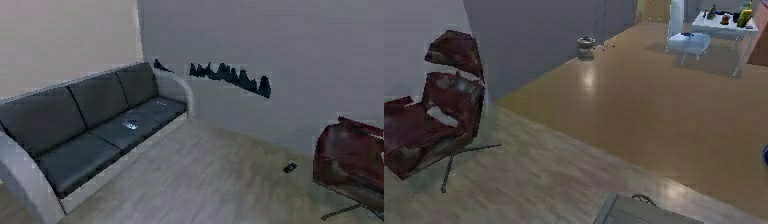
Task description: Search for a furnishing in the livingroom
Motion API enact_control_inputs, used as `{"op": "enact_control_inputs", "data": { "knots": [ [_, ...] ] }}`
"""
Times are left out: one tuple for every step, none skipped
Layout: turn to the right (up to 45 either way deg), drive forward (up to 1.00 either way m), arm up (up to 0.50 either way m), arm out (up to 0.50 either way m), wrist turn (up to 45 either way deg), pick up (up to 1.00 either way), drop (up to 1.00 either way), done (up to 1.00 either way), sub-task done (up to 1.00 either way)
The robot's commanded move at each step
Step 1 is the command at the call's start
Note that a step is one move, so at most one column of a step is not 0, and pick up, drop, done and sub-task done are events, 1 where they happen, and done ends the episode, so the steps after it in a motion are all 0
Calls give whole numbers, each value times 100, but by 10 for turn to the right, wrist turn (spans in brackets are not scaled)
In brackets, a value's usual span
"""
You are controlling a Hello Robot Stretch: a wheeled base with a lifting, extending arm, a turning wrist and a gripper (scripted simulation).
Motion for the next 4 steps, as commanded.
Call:
{"op": "enact_control_inputs", "data": {
  "knots": [
    [0, 100, 0, 0, 0, 0, 0, 0, 0],
    [-60, 0, 0, 0, 0, 0, 0, 0, 0],
    [0, 20, 0, 0, 0, 0, 0, 0, 0],
    [-420, 0, 0, 0, 0, 0, 0, 0, 0]
  ]
}}
